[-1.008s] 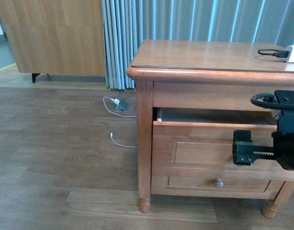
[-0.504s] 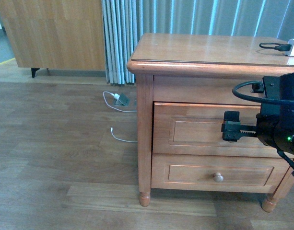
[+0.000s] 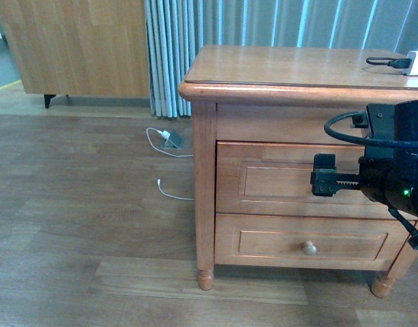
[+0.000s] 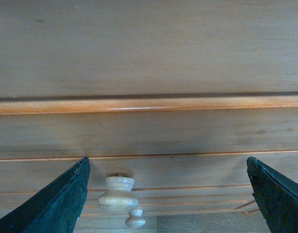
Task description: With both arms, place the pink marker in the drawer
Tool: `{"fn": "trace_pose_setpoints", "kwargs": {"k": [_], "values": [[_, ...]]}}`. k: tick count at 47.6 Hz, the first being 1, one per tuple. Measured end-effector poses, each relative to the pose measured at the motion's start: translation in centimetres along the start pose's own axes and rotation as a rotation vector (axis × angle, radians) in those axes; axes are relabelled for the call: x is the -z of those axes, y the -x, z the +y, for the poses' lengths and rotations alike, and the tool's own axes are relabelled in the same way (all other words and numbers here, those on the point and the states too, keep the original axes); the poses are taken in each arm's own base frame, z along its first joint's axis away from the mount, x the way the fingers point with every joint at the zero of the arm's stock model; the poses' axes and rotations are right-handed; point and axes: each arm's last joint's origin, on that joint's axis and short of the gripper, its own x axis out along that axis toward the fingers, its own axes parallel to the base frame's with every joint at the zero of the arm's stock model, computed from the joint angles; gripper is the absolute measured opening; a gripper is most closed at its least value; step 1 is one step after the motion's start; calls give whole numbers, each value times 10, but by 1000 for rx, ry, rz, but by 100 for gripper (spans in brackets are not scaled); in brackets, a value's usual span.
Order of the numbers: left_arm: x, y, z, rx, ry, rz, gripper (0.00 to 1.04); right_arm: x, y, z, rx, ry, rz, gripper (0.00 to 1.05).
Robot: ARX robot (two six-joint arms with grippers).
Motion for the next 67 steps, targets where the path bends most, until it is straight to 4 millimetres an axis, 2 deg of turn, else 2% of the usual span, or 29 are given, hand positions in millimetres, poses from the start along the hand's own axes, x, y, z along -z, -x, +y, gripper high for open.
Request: {"fn": "trace_pose_setpoints", "kwargs": {"k": [5, 12, 23, 29, 42, 49, 55, 64, 67], "values": [[0, 0, 0, 0, 0, 0, 99, 7, 13, -2, 2, 15, 36, 96], [0, 0, 0, 0, 0, 0, 99, 10, 45, -5, -25, 18, 59, 96], [0, 0, 0, 0, 0, 0, 99, 0, 112, -13, -81, -4, 30, 96], [0, 0, 0, 0, 0, 0, 99, -4, 160, -22, -120, -11, 16, 96], [0, 0, 0, 0, 0, 0, 99, -1, 242, -50, -136, -65, -18, 96], [0, 0, 0, 0, 0, 0, 99, 7, 276, -58, -128, -76, -38, 96], [0, 0, 0, 0, 0, 0, 99, 10, 287, -63, -88, -82, -83, 96], [0, 0, 0, 0, 0, 0, 99, 11, 287, -63, -89, -81, -83, 96], [0, 0, 0, 0, 0, 0, 99, 14, 285, -62, -47, -45, -195, 88]]}}
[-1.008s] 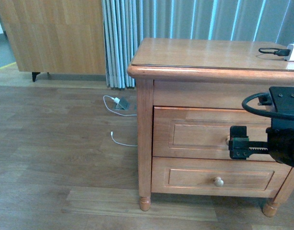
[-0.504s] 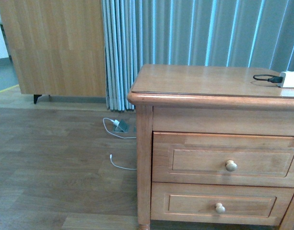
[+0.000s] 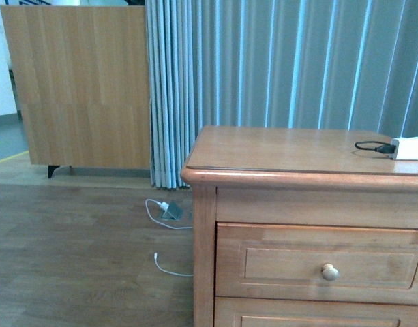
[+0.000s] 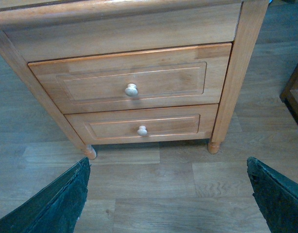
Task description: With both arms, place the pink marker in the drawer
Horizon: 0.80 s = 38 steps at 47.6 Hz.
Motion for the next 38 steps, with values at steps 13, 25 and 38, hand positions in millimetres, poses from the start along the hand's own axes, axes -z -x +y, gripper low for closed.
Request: {"fn": "trace_pose_setpoints", "kwargs": {"k": [13, 25, 38], "values": [[0, 0, 0, 0, 0, 0, 99, 10, 12, 1, -5, 53, -212, 37], [0, 0, 0, 0, 0, 0, 99, 21, 19, 1, -5, 59, -220, 1], [0, 0, 0, 0, 0, 0, 99, 26, 25, 1, -5, 60, -223, 1]]}}
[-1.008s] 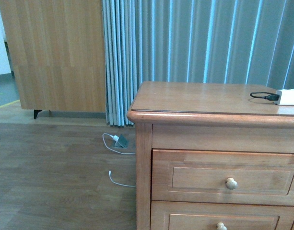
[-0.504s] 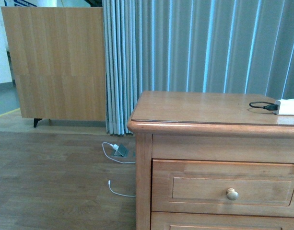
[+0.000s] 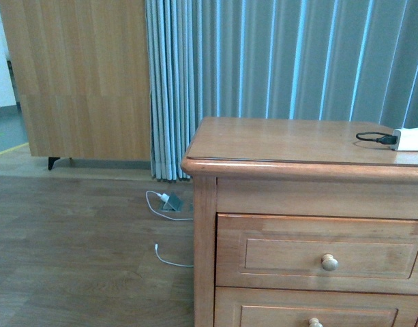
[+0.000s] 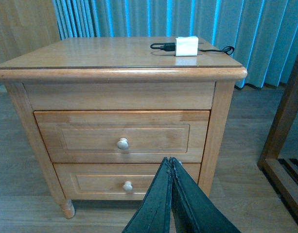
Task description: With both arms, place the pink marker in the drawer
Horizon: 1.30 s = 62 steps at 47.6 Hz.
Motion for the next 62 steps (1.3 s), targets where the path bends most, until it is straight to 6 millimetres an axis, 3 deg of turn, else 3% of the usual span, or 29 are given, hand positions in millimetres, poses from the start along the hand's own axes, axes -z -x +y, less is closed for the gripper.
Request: {"fn": "trace_pose_setpoints", "kwargs": {"k": [22, 39, 42, 53, 62], "values": [[0, 0, 0, 0, 0, 0, 99, 3, 16, 0, -1, 0, 9, 1], [0, 0, 0, 0, 0, 0, 99, 3, 17, 0, -1, 2, 6, 2], [0, 0, 0, 0, 0, 0, 99, 3, 17, 0, 0, 2, 6, 11], [0, 0, 0, 0, 0, 0, 99, 3, 17, 0, -1, 2, 6, 62], [0, 0, 0, 0, 0, 0, 99, 3, 17, 0, -1, 2, 6, 97]]}}
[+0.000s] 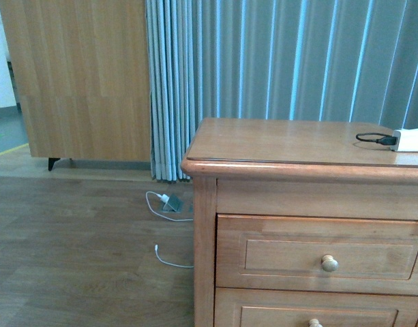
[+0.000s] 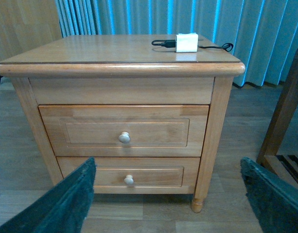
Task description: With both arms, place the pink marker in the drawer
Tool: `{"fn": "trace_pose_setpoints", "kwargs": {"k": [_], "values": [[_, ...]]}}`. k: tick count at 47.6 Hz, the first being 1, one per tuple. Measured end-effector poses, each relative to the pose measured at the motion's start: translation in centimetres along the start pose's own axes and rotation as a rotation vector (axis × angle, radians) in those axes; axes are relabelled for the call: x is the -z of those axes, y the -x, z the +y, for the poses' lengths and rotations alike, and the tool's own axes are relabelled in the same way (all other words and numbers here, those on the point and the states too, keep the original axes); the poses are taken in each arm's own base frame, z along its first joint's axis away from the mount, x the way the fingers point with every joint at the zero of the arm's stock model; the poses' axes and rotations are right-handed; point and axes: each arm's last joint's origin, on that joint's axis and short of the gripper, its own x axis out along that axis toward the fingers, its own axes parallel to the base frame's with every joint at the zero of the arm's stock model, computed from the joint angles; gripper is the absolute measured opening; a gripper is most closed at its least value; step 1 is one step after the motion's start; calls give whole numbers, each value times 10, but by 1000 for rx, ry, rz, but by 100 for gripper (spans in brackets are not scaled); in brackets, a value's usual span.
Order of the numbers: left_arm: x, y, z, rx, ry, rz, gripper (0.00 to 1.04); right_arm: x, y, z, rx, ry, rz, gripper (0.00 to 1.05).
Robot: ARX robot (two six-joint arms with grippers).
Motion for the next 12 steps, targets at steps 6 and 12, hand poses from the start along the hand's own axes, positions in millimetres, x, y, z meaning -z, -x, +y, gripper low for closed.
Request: {"fn": "trace_pose_setpoints", "kwargs": {"k": [6, 12], "values": [[0, 0, 0, 0, 0, 0, 99, 0, 0, 0, 0, 0, 0, 96], [0, 0, 0, 0, 0, 0, 99, 0, 0, 0, 0, 0, 0, 96]]}}
